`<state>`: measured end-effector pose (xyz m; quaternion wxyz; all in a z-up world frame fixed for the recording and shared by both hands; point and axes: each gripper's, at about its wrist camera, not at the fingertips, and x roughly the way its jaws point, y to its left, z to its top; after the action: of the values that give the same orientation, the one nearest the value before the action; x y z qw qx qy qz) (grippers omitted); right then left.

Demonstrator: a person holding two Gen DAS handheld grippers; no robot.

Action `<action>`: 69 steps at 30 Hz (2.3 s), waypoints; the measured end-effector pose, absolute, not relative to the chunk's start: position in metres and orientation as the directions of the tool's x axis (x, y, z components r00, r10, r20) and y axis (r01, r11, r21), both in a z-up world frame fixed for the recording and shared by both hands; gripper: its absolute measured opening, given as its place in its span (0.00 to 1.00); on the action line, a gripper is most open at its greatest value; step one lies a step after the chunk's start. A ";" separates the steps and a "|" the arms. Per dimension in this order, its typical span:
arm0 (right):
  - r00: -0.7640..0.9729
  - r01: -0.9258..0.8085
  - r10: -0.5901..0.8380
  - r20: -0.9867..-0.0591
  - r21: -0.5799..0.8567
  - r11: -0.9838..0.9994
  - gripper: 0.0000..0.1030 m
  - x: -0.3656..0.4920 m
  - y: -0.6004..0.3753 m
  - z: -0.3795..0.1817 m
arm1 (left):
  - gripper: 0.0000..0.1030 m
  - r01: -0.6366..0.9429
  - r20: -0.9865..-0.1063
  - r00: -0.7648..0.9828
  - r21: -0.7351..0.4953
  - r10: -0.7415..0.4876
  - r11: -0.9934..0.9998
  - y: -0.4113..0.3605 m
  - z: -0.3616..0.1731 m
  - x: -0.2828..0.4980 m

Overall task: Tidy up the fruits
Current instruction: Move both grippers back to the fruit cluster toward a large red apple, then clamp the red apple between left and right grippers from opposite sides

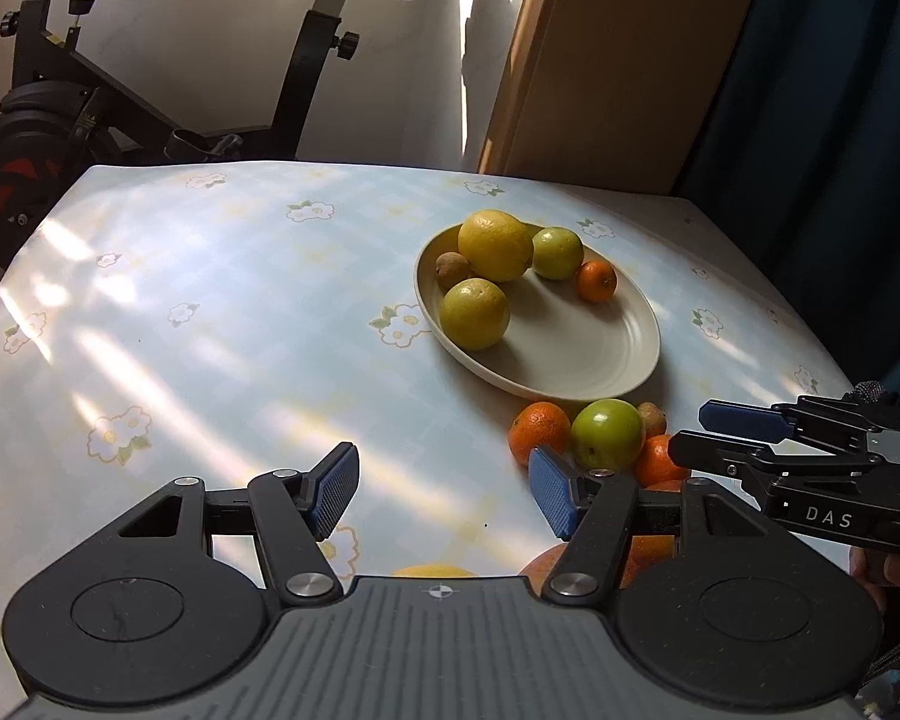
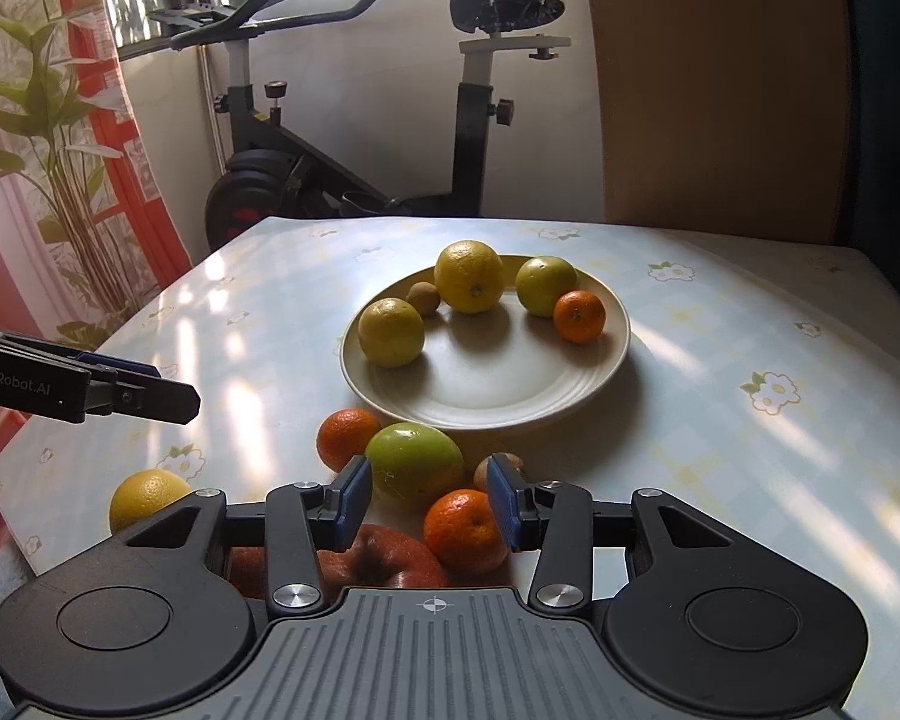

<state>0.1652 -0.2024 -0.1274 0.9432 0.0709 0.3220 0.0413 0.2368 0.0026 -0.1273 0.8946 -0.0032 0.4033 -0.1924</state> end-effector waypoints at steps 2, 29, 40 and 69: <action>0.793 -0.030 0.119 -0.598 0.158 0.987 0.41 0.157 -0.204 -0.127 | 0.63 0.348 -0.720 0.601 -0.157 -0.348 0.924 0.000 -0.127 0.236; 0.757 -0.108 0.194 -0.623 0.174 0.979 0.42 0.115 -0.197 -0.147 | 0.63 0.438 -0.749 0.541 -0.136 -0.381 0.888 -0.044 -0.132 0.216; 0.736 -0.117 0.229 -0.637 0.213 0.970 0.45 0.120 -0.198 -0.160 | 0.62 0.490 -0.750 0.478 -0.205 -0.457 0.848 -0.060 -0.142 0.218; 0.739 -0.143 0.244 -0.628 0.207 0.968 0.52 0.129 -0.192 -0.176 | 0.39 0.480 -0.748 0.310 -0.410 -0.587 0.776 -0.070 -0.156 0.236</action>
<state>0.1291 -0.1917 -0.1762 0.9297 0.0727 0.3458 0.1042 0.2362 -0.0698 -0.1562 0.8075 -0.0549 0.4856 -0.3304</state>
